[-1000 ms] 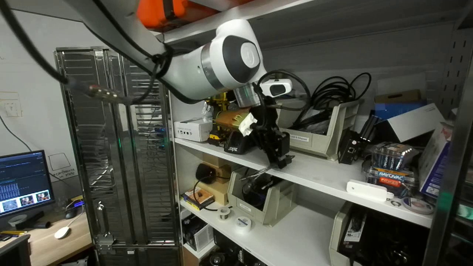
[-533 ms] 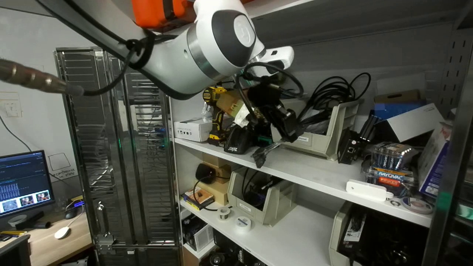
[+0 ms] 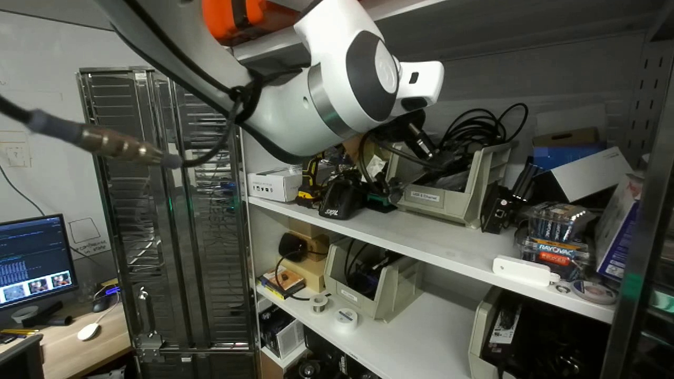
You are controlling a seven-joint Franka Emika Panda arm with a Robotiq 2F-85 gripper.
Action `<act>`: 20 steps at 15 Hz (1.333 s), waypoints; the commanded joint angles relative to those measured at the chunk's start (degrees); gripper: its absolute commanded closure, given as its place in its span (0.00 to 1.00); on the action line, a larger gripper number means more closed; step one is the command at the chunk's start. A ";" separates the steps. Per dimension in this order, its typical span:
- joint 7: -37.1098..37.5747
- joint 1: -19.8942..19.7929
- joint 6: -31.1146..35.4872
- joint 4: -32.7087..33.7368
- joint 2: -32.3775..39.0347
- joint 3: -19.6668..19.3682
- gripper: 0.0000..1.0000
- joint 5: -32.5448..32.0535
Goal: Pick up the cable and put it in the tool box
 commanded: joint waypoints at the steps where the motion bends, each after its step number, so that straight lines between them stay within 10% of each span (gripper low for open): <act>1: 7.46 1.01 4.92 11.31 8.13 -1.31 0.84 -2.15; 13: 8.65 5.54 -0.63 33.68 28.02 -5.40 0.82 -6.13; 14: 7.88 5.66 -1.63 34.45 28.88 -5.47 0.41 -7.12; 20: 6.80 5.88 -0.96 34.84 27.94 -5.50 0.03 -8.59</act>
